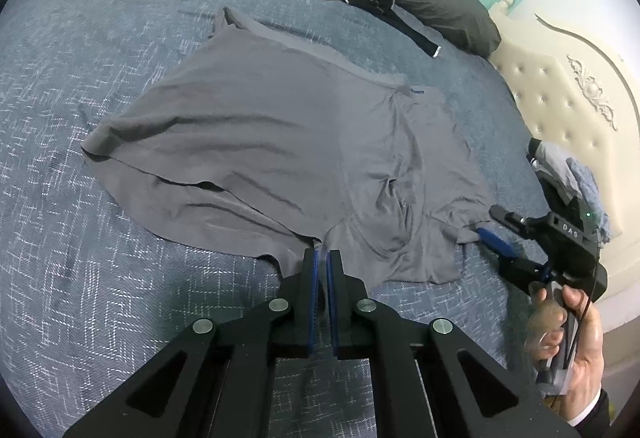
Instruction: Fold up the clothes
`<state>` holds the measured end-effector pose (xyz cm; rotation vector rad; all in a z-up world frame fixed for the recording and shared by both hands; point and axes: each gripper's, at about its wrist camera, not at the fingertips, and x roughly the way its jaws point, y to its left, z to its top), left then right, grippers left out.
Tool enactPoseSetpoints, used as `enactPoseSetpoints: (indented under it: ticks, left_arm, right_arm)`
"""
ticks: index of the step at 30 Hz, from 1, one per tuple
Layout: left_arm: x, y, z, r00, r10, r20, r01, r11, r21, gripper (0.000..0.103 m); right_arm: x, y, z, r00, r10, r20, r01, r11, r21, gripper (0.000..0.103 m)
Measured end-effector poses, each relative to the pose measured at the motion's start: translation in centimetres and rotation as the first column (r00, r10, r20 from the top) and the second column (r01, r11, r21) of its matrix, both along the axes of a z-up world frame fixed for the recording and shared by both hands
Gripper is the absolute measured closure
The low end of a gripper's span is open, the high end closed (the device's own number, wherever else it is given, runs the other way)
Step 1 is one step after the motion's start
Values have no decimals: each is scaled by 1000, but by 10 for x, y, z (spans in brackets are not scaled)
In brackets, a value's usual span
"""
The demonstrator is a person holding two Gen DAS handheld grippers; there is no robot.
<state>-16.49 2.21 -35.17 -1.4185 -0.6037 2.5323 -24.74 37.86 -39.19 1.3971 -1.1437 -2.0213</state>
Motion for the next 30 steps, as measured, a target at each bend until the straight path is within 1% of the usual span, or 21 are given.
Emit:
enactPoseSetpoints:
  ticks: [2, 7, 8, 11, 13, 19, 24, 27, 30]
  left_arm:
    - [0, 0, 1, 1000, -1, -2, 1, 1000, -1, 99]
    - [-2, 1, 1, 1000, -1, -2, 1, 1000, 0, 99]
    - [-2, 1, 1, 1000, -2, -2, 2, 1000, 0, 99]
    - [-2, 0, 1, 1000, -3, -2, 3, 1000, -2, 99]
    - [-2, 0, 0, 1000, -1, 1, 1, 1000, -2, 99]
    - [-3, 1, 1, 1000, -1, -1, 1, 1000, -4, 98]
    - [-5, -10, 1, 1000, 25, -1, -25, 1000, -1, 97]
    - [-5, -18, 2, 999, 50, -7, -50, 999, 1, 94]
    - [-5, -32, 4, 995, 94, -16, -94, 996, 5, 88]
  right_arm:
    - [1, -10, 0, 999, 44, 4, -44, 999, 28, 64]
    - [9, -21, 3, 994, 107, 17, -108, 994, 32, 65]
    - [11, -20, 3, 994, 110, 21, -110, 994, 26, 65]
    - [8, -12, 10, 998, 61, -16, -61, 998, -23, 65]
    - [3, -7, 13, 999, 33, -36, -34, 999, -22, 65]
    - [2, -22, 1, 994, 111, 15, -111, 994, -5, 65]
    - [9, -35, 2, 984, 176, 38, -177, 984, 18, 65]
    - [9, -33, 1, 987, 152, 42, -153, 988, 7, 65]
    - [10, -22, 5, 996, 84, 7, -84, 996, -24, 65]
